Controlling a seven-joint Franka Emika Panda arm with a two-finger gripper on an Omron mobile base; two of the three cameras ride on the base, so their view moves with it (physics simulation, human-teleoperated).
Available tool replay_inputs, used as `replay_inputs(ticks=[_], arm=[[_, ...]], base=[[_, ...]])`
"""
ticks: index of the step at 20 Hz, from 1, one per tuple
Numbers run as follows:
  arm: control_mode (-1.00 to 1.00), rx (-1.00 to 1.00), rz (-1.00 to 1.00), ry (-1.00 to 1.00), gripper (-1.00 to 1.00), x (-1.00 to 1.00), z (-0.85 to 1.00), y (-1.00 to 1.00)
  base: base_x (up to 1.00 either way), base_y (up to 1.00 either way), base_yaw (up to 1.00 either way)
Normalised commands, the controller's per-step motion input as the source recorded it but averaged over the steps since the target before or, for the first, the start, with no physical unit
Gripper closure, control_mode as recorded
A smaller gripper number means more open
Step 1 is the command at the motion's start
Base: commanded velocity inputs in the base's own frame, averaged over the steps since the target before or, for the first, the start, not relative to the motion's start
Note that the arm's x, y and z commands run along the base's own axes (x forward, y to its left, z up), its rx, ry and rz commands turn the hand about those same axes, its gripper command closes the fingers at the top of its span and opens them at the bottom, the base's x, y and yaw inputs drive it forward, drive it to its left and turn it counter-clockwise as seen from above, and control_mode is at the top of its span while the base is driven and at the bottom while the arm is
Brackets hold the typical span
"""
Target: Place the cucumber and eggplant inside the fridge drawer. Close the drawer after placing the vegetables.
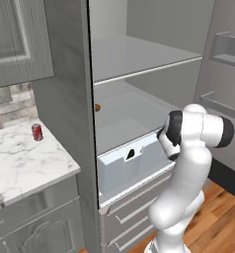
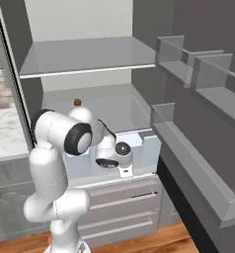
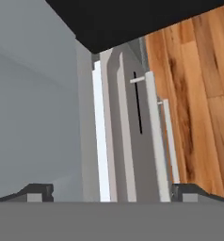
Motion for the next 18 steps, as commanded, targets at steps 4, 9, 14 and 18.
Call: replay_inputs(ticks=[4, 9, 14, 18], arm=[[-1.00, 0.06, -0.14, 0.00, -1.00, 0.61, 0.00, 0.25], [-1.00, 0.15, -0.06, 0.00, -1.00, 0.68, 0.00, 0.13], [-1.00, 0.16, 0.00, 0.00, -1.00, 0.67, 0.00, 0.08], [-1.00, 0.11, -0.02, 0.00, -1.00, 0.64, 0.00, 0.16]], base=[[0.00, 0.00, 0.00], [0.00, 0.00, 0.00], [0.00, 0.00, 0.00], [0.00, 0.00, 0.00]])
